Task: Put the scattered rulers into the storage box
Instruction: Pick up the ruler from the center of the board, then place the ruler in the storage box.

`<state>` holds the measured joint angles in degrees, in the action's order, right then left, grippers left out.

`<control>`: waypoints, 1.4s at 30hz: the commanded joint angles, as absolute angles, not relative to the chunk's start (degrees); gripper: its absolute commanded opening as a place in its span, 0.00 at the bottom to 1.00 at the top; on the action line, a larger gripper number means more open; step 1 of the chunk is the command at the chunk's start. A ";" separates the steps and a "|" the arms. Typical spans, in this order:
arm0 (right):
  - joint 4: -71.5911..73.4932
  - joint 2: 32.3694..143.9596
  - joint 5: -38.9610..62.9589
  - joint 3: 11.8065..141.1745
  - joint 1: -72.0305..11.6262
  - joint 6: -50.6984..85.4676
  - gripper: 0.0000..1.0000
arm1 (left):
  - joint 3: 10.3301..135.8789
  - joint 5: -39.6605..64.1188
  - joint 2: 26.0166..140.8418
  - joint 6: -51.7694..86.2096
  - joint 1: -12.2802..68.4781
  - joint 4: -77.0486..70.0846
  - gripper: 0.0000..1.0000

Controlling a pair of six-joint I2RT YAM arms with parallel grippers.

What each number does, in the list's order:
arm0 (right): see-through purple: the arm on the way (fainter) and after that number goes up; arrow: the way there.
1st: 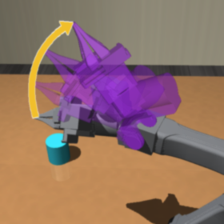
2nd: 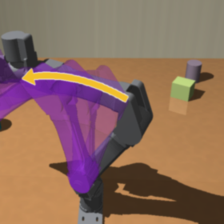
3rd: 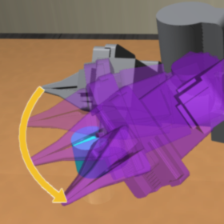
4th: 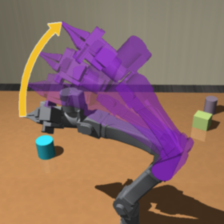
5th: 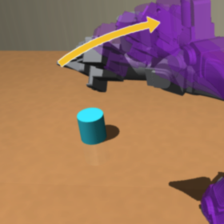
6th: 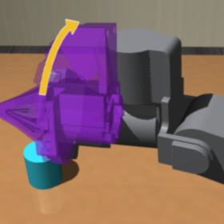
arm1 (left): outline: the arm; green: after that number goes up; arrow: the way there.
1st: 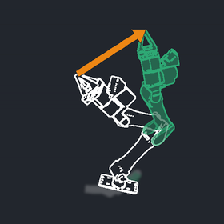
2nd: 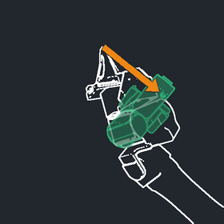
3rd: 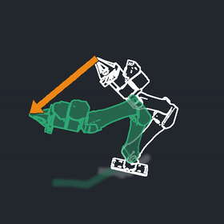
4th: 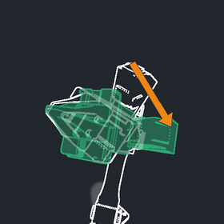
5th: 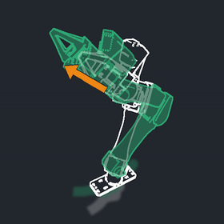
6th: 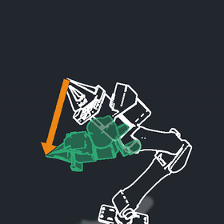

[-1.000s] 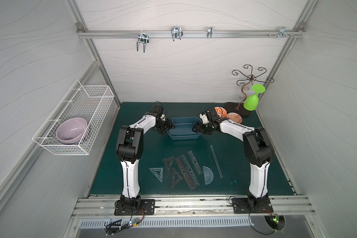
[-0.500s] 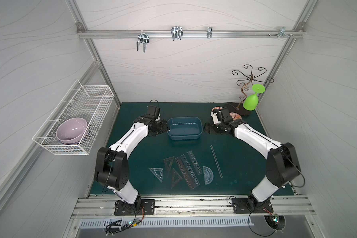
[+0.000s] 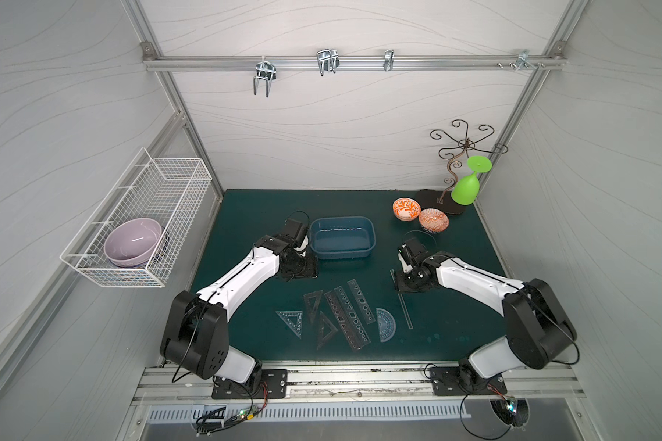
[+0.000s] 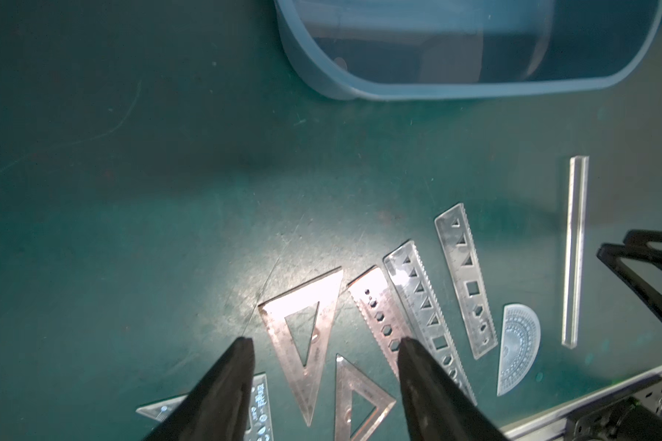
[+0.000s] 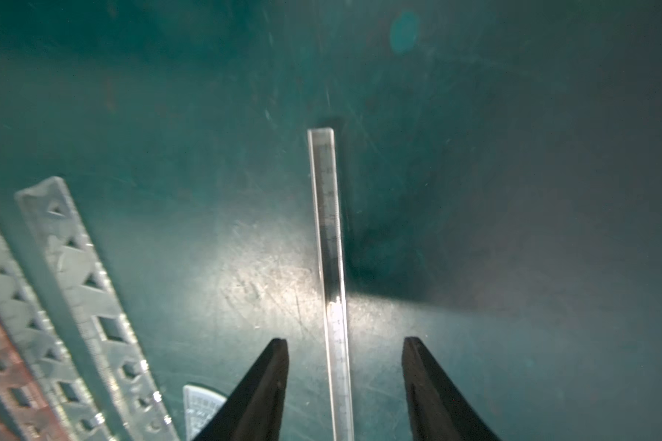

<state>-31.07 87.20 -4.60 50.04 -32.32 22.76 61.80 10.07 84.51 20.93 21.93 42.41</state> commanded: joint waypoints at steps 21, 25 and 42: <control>-27.95 89.47 -2.85 44.66 -33.91 24.72 0.23 | 62.23 13.10 84.76 21.01 22.15 42.35 0.63; -28.07 89.46 -3.30 44.90 -33.54 24.64 0.13 | 62.56 13.18 85.19 21.14 22.06 42.45 0.63; -14.63 90.97 17.39 71.16 -27.31 3.21 0.00 | 63.59 25.79 82.82 26.37 17.50 36.15 0.58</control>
<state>-19.42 87.48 12.27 64.88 -25.82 11.60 61.80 20.34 84.51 24.69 18.79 40.45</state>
